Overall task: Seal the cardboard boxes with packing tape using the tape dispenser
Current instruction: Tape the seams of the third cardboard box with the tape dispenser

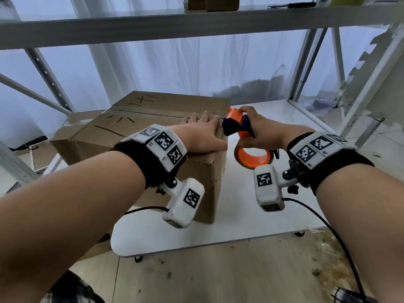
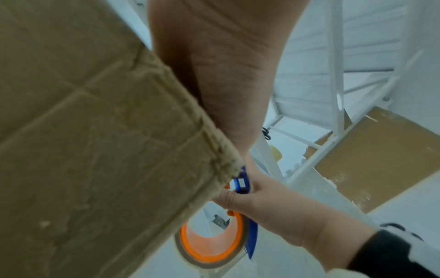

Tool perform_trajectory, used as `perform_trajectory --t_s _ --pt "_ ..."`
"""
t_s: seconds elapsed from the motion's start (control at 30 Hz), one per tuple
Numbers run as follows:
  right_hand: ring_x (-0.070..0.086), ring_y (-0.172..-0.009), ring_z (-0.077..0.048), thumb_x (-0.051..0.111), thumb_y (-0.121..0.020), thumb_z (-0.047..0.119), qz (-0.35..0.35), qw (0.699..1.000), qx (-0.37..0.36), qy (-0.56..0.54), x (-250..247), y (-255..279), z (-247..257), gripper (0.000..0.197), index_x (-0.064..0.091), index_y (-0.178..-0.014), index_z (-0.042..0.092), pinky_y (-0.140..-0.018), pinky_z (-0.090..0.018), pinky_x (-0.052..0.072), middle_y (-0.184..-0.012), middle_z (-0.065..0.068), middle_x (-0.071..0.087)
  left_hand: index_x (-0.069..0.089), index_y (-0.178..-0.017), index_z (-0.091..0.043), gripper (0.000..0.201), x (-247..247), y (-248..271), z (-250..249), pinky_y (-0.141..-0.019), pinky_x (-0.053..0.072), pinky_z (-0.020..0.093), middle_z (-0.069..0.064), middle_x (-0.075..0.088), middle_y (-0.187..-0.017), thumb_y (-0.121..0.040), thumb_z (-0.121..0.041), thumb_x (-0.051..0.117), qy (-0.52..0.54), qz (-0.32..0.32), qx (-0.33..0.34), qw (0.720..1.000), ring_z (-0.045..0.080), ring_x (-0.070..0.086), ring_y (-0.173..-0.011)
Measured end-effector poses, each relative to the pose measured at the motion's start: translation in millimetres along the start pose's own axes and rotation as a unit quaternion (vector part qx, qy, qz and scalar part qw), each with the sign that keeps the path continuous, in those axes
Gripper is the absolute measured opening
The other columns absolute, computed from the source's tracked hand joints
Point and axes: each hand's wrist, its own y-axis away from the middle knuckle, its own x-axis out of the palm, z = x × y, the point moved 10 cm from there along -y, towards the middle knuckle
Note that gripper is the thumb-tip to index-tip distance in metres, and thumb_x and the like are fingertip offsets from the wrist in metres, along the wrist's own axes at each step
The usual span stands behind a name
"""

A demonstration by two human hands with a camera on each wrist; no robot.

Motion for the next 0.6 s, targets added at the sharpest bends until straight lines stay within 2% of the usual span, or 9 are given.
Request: perform_trajectory --t_s 0.1,0.2,0.27,0.37,0.5,0.6 --pt "0.053 -0.102 -0.028 0.072 -0.082 0.031 -0.023 1.000 0.004 0.020 -8.6 -2.6 2.7 0.094 0.007 -0.149 0.031 -0.089 -0.041 0.045 -0.122 -0.012 0.047 -0.002 -0.152 -0.028 0.082 -5.7 -5.8 7.2 -0.118 -0.002 0.045 0.004 -0.006 -0.160 -0.088 -0.046 0.047 0.029 -0.012 0.009 0.999 0.027 -0.007 -0.147" --pt "0.054 -0.090 -0.026 0.061 -0.086 0.037 -0.043 0.996 -0.011 0.079 -11.3 -6.3 20.5 0.088 0.000 -0.149 0.042 -0.082 -0.038 0.045 -0.105 -0.008 0.045 0.004 -0.152 -0.027 0.077 -14.8 -11.8 20.9 -0.118 -0.002 0.041 0.000 -0.002 -0.160 -0.090 -0.035 0.049 0.038 -0.023 0.021 0.999 0.019 -0.004 -0.147" --pt "0.052 -0.086 -0.025 0.055 -0.089 0.040 -0.048 0.993 -0.023 0.104 -5.1 -11.8 35.5 0.083 -0.002 -0.148 0.046 -0.081 -0.038 0.045 -0.099 -0.005 0.043 0.004 -0.153 -0.026 0.075 -17.8 -16.2 34.7 -0.117 -0.002 0.040 0.000 -0.002 -0.160 -0.092 -0.030 0.047 0.017 -0.031 0.012 0.999 0.018 -0.002 -0.147" --pt "0.051 -0.084 -0.024 0.050 -0.092 0.041 -0.061 0.991 -0.025 0.120 3.0 -20.2 45.7 0.078 -0.005 -0.147 0.049 -0.082 -0.040 0.048 -0.102 -0.004 0.040 0.000 -0.153 -0.027 0.076 -15.0 -22.8 50.5 -0.118 0.000 0.042 0.002 -0.003 -0.160 -0.093 -0.033 0.047 -0.014 -0.052 0.004 0.999 0.020 -0.002 -0.147" --pt "0.048 -0.079 -0.027 0.046 -0.094 0.043 -0.095 0.989 -0.010 0.110 9.7 -15.7 43.6 0.075 -0.005 -0.148 0.045 -0.074 -0.037 0.046 -0.111 -0.011 0.043 0.001 -0.153 -0.027 0.073 -15.3 -26.6 53.5 -0.118 0.003 0.043 0.003 0.000 -0.160 -0.095 -0.037 0.045 -0.017 -0.070 0.011 0.997 0.020 0.001 -0.147" --pt "0.046 -0.076 -0.027 0.042 -0.096 0.044 -0.128 0.987 -0.005 0.099 15.6 -5.8 44.2 0.072 -0.006 -0.149 0.042 -0.071 -0.036 0.043 -0.111 -0.015 0.044 0.002 -0.153 -0.027 0.073 -15.6 -27.2 54.2 -0.118 0.001 0.042 0.001 -0.001 -0.160 -0.095 -0.037 0.046 -0.012 -0.067 0.007 0.998 0.018 0.000 -0.147"
